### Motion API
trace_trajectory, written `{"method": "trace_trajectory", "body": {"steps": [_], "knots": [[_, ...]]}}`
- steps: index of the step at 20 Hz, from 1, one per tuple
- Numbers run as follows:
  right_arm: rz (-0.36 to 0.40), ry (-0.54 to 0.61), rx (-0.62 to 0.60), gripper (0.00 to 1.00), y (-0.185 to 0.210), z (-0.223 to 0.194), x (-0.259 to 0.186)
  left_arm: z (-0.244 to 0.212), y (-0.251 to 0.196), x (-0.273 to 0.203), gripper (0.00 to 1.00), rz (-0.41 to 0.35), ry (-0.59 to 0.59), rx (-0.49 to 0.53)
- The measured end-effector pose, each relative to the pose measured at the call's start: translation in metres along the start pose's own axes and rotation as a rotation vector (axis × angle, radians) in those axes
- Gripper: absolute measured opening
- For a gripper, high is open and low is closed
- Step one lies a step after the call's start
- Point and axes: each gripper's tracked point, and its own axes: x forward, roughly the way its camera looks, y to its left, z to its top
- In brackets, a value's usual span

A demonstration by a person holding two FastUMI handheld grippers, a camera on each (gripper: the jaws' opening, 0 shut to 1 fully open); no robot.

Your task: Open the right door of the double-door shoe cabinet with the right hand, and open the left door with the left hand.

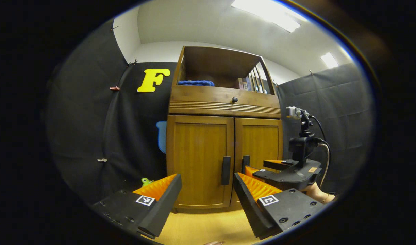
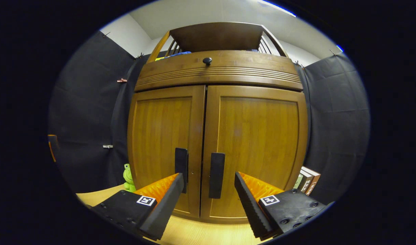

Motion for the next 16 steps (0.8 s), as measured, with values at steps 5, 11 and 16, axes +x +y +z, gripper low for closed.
{"method": "trace_trajectory", "body": {"steps": [5, 11, 16], "knots": [[-0.041, -0.001, -0.010, 0.91, -0.011, -0.015, 0.030, 0.003, 0.018, -0.009, 0.95, 0.070, -0.005, 0.016], [-0.082, 0.032, 0.015, 0.83, -0.024, -0.031, 0.067, 0.007, 0.039, -0.014, 0.95, 0.139, -0.017, 0.019], [-0.075, 0.069, 0.010, 0.66, -0.020, -0.051, 0.087, -0.002, 0.046, -0.011, 0.95, 0.181, 0.002, 0.032]]}}
